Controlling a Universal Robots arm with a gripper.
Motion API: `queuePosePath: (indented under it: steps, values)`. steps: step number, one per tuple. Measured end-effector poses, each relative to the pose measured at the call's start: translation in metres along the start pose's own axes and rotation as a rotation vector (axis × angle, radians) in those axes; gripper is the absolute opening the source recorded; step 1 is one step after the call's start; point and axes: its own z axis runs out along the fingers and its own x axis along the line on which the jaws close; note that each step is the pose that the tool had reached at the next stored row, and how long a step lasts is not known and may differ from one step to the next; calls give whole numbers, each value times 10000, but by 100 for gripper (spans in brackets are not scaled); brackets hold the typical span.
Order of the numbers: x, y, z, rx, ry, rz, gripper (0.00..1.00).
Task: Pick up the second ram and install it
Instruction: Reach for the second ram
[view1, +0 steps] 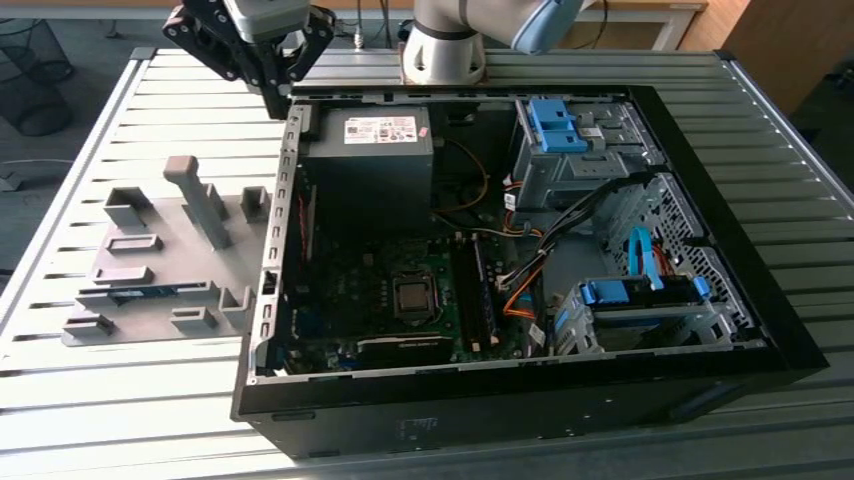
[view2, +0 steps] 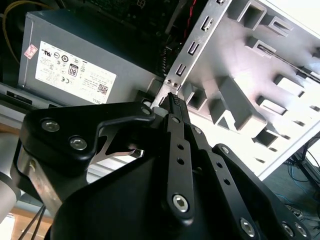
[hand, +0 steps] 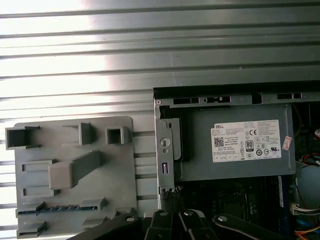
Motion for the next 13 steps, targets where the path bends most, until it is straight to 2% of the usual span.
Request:
queuePosePath:
  steps: [4, 9, 13]
  values:
    - [86, -27, -2, 1, 1, 1, 11]
    - [152, -122, -2, 1, 5, 2, 11]
    - [188, -161, -5, -3, 8, 1, 11]
